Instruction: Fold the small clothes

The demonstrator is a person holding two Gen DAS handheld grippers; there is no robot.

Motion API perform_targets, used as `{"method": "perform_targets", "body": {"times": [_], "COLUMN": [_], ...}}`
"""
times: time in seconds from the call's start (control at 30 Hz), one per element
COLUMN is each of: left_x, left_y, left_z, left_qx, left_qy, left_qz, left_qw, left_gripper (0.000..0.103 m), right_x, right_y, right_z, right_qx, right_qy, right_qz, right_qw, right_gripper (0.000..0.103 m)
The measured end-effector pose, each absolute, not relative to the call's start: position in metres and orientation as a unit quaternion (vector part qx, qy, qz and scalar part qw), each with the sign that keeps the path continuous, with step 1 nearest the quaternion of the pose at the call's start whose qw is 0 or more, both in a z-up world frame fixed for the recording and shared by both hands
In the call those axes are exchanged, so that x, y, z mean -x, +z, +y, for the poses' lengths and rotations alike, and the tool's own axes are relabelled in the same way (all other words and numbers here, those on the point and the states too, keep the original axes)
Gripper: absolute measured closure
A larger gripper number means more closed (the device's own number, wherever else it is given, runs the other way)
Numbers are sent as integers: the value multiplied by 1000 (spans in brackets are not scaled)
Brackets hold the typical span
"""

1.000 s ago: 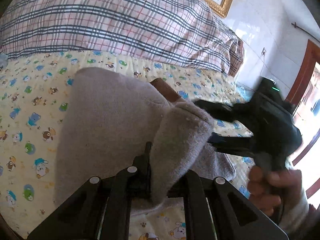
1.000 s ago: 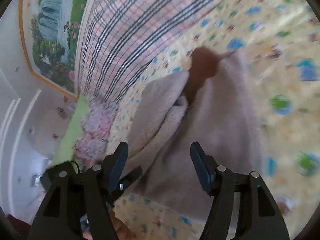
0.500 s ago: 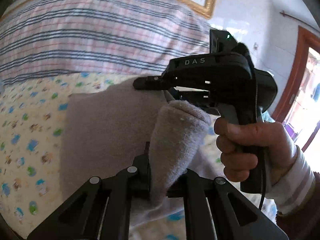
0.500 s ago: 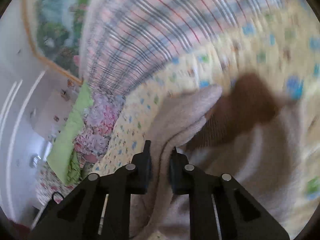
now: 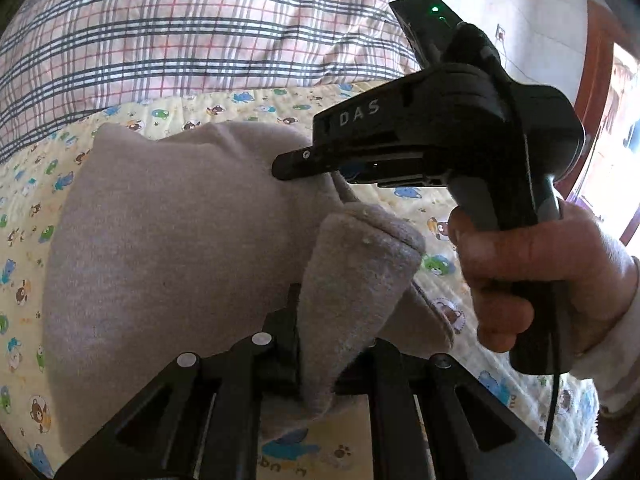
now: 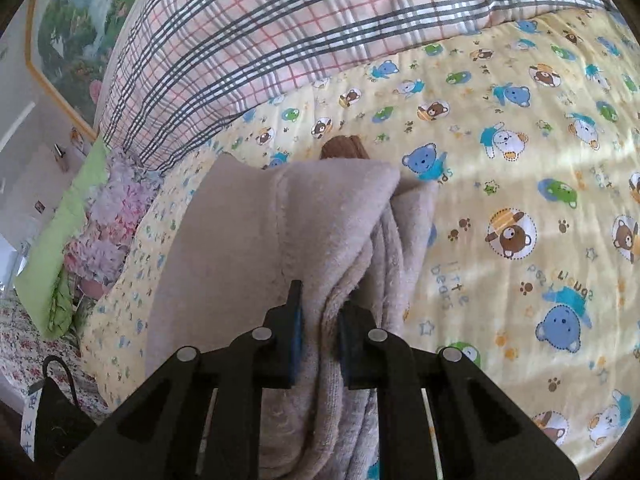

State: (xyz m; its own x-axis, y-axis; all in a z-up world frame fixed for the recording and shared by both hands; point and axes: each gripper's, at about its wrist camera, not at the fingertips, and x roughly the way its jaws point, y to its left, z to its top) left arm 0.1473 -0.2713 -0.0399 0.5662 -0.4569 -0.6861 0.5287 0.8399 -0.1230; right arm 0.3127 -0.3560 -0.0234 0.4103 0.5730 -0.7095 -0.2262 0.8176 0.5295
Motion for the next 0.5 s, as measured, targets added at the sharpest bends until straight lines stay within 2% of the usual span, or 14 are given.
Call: {"method": "perform_targets", "body": {"times": [0.33, 0.4, 0.47, 0.5], "left_x": [-126, -121, -116, -115], "left_y": [-26, -20, -12, -7], "left_z": [-239, -227, -212, -203], "left_qx": [-8, -2, 3, 5], "left_qy": [-326, -328, -327, -321], "left_qz": [400, 403, 400, 395], "left_qw": [856, 854, 857, 861], "left_gripper": [70, 64, 47, 44], "right_x": [-301, -301, -302, -299], "right_y": [-16, -17, -19, -19], "right_z": [-351, -351, -354, -356], "right_qx": [-140, -144, -158, -164], "right_qy": [216, 213, 205, 198], "right_qz": [477, 479, 487, 486], "right_qw": [840, 839, 834, 835], "right_gripper": [87, 85, 80, 79]}}
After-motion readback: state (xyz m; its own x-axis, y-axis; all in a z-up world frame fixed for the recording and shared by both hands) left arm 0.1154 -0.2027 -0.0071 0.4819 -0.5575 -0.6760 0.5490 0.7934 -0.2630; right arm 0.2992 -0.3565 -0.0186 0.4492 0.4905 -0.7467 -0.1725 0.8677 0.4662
